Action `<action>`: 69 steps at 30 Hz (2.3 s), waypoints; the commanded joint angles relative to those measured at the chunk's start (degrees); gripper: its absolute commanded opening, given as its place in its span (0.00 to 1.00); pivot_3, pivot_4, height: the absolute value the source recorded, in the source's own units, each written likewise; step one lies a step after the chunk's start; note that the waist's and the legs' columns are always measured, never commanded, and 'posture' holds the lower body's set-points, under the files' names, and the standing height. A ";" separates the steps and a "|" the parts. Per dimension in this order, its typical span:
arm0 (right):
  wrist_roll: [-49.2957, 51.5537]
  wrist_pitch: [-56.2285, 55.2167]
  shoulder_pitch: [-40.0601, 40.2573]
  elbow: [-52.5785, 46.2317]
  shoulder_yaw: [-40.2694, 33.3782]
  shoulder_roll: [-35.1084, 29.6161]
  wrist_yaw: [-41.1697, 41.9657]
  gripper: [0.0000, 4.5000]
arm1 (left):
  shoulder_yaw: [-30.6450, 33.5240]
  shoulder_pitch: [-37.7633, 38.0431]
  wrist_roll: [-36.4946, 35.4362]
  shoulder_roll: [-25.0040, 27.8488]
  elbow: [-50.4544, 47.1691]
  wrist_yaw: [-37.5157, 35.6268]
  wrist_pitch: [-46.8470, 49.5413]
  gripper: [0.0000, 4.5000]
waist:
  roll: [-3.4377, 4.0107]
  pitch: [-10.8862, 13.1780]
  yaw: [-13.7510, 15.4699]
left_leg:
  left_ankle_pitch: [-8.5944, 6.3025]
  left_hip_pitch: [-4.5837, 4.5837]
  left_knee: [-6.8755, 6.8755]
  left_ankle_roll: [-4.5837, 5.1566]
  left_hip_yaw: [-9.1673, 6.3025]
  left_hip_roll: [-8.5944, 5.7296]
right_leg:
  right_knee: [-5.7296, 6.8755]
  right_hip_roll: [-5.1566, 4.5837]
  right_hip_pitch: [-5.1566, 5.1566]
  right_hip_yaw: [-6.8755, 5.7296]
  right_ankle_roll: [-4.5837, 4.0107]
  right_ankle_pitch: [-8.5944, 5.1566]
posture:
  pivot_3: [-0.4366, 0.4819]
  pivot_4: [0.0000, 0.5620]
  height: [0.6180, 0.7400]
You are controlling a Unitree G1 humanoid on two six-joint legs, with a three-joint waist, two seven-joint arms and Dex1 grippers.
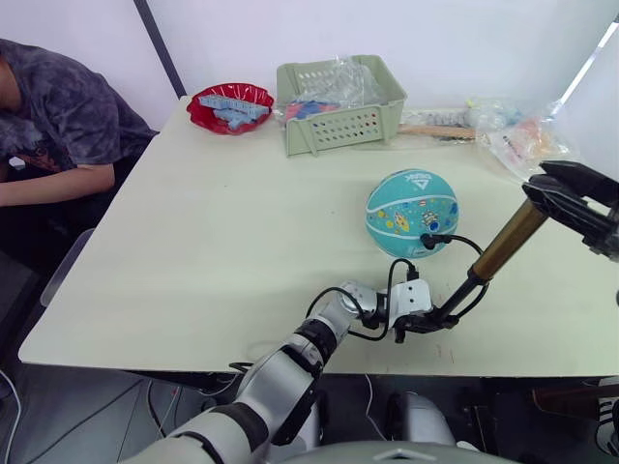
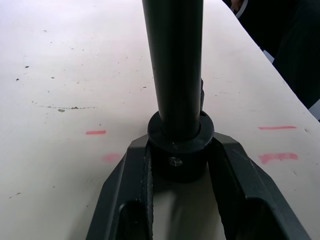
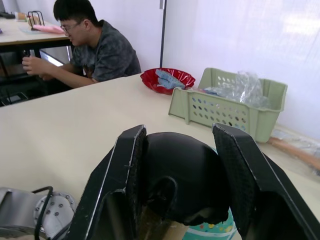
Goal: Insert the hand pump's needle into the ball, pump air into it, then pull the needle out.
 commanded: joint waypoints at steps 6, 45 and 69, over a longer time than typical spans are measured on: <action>-0.63 -1.13 3.46 -4.56 -4.00 1.32 -1.31 0.36 | -3.27 3.65 5.11 2.70 6.47 -0.12 4.07 0.25 | 0.01 0.01 0.06 | 0.00 -0.01 0.00 0.00 0.02 -0.01 | -0.02 0.00 0.00 0.00 0.00 0.00 | 0.48 0.27 0.98; -21.88 -14.22 19.09 -0.91 23.89 21.09 5.53 0.36 | -3.00 3.77 4.92 2.64 6.28 0.59 4.44 0.25 | -0.74 -1.28 -0.16 | -0.01 0.16 -0.13 -0.02 -0.08 0.18 | 0.00 0.15 0.05 -0.05 -0.09 -0.06 | 0.48 0.27 0.98; 4.55 -2.66 4.97 -2.97 -4.36 1.42 3.02 0.36 | -3.34 3.76 5.24 2.73 6.56 0.24 4.08 0.25 | -0.09 -0.34 0.03 | 0.00 0.05 -0.09 0.00 -0.04 0.02 | -0.02 0.04 0.02 -0.06 -0.06 -0.05 | 0.48 0.27 0.98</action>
